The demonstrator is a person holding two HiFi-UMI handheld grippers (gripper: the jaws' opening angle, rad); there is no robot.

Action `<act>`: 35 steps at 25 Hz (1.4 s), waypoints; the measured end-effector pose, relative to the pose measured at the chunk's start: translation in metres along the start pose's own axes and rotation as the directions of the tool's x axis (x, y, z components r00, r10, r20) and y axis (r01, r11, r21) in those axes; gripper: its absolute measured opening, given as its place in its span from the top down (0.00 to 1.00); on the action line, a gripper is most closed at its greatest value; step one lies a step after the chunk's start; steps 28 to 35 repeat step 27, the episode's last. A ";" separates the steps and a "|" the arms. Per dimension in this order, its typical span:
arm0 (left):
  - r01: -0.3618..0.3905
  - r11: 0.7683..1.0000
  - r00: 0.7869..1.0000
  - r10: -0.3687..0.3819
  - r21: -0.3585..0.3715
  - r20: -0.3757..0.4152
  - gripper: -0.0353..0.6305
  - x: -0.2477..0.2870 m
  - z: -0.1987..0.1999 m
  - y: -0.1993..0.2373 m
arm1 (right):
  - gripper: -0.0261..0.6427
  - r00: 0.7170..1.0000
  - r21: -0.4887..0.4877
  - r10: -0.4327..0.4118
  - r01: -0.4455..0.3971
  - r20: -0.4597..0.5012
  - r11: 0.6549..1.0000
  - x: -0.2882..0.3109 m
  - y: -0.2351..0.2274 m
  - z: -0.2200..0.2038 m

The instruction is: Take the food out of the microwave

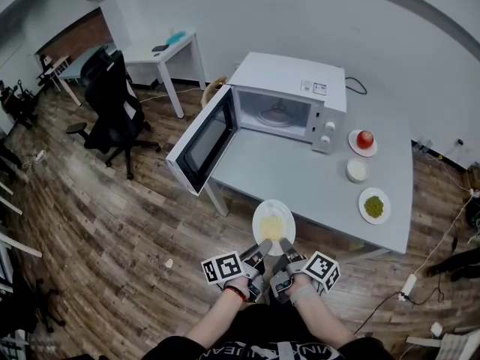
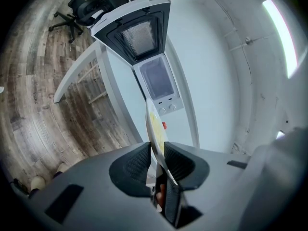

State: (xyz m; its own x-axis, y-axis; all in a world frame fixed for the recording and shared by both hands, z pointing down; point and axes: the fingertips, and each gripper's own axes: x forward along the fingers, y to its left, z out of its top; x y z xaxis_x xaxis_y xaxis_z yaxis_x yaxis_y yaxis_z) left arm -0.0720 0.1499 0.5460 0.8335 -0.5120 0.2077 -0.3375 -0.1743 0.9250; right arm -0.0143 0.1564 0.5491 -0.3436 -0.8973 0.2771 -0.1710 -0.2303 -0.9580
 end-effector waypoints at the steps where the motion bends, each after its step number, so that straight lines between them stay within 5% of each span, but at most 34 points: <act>1: 0.001 1.000 1.000 -0.001 0.000 0.001 0.81 -0.002 -0.001 0.000 | 0.88 1.000 -0.007 0.003 -0.003 0.000 1.000 -0.001 0.000 -0.002; 35: 0.009 0.999 1.000 -0.009 -0.035 0.001 0.81 -0.033 -0.028 0.005 | 0.88 1.000 0.012 -0.028 0.028 0.003 1.000 -0.029 -0.014 -0.031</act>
